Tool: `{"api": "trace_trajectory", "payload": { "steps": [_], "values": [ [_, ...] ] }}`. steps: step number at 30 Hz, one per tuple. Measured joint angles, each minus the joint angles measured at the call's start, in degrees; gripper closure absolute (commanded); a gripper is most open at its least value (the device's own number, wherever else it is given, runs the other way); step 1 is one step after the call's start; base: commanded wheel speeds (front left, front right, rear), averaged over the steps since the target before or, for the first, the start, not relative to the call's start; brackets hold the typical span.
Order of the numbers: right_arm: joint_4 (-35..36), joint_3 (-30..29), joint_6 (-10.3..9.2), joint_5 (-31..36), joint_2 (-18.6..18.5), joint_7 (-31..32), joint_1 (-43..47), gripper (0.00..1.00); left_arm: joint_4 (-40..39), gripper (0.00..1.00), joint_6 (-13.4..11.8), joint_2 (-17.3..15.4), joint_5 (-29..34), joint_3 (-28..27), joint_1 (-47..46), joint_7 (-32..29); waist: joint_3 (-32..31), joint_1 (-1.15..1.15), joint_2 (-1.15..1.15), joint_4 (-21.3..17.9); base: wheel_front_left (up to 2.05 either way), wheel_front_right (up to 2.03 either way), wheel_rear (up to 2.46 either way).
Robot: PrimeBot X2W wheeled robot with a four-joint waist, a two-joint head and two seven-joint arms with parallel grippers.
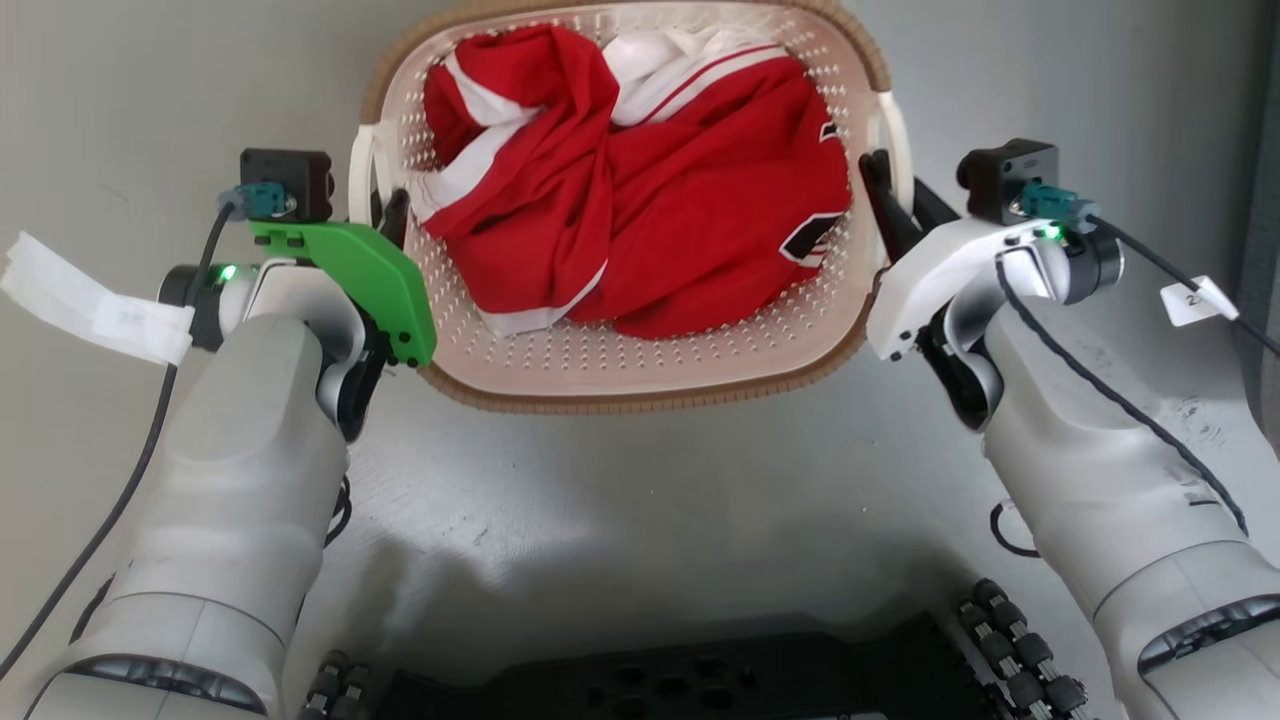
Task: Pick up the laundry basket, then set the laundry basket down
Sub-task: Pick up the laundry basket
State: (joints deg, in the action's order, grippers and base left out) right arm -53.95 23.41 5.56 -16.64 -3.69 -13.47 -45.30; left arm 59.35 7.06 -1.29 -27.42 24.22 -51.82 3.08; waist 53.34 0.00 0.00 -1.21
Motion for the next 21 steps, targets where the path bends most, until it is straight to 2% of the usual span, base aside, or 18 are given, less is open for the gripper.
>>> {"api": "trace_trajectory", "payload": {
  "steps": [8,21],
  "values": [
    [-3.2,0.5,0.98,-0.6,0.4,-0.1,-0.1,1.00,3.2,1.00,0.5,0.6,-1.7,0.3,0.0,-1.3,-2.3,0.00,0.00,0.1,0.00,0.00,0.00],
    [-9.0,1.1,1.58,-2.7,1.0,2.8,-0.1,1.00,4.7,1.00,0.5,1.2,-8.8,1.8,0.4,-7.9,-7.9,0.00,0.00,-0.2,0.00,0.00,0.00]
  ]
}}
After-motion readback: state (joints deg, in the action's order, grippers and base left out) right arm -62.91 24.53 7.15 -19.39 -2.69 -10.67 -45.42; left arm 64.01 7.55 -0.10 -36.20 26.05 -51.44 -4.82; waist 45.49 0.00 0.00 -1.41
